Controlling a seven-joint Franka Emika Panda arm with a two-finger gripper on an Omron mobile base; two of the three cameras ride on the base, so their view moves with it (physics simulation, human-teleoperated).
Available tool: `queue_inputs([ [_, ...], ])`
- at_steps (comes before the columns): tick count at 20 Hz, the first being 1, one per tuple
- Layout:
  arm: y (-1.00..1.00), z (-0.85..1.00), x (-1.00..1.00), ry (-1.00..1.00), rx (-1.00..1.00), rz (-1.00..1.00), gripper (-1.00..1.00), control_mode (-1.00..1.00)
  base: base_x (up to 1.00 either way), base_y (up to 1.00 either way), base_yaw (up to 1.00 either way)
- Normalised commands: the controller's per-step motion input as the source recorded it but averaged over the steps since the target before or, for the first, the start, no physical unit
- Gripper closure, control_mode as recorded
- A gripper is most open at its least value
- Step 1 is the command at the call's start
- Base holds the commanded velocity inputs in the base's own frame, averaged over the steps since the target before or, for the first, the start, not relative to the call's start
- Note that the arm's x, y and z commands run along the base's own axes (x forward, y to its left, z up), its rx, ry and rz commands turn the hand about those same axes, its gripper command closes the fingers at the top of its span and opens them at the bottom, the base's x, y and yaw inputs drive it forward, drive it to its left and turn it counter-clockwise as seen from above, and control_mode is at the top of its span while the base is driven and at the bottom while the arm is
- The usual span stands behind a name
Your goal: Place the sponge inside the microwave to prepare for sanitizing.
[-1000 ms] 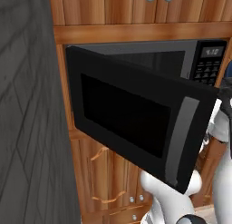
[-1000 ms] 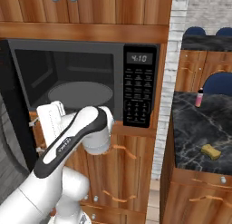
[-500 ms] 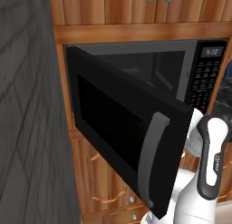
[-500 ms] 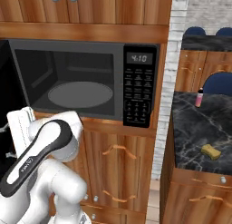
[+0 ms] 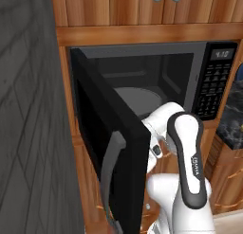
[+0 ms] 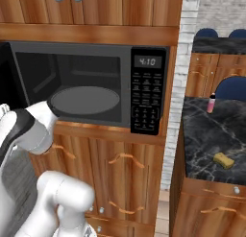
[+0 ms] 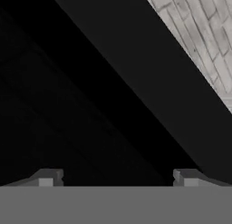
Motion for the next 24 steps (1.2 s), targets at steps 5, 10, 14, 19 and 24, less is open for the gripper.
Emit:
queue_inputs([
  [5, 0.62, -0.70, -0.57, 0.00, 0.12, -0.38, -1.00, -1.00, 0.00, 0.00, 0.00],
  [10, 0.12, -0.40, -0.38, 0.00, 0.10, -0.25, -1.00, -1.00, 0.00, 0.00, 0.00],
  [14, -0.05, -0.06, -0.07, 0.00, 0.01, -0.11, -1.00, -1.00, 0.00, 0.00, 0.00],
  [19, -0.72, -0.01, 0.28, -0.01, -0.02, 0.00, -1.00, -1.00, 0.00, 0.00, 0.00],
  [24, -0.81, 0.18, 0.23, -0.21, -0.24, 0.00, -1.00, -1.00, 0.00, 0.00, 0.00],
])
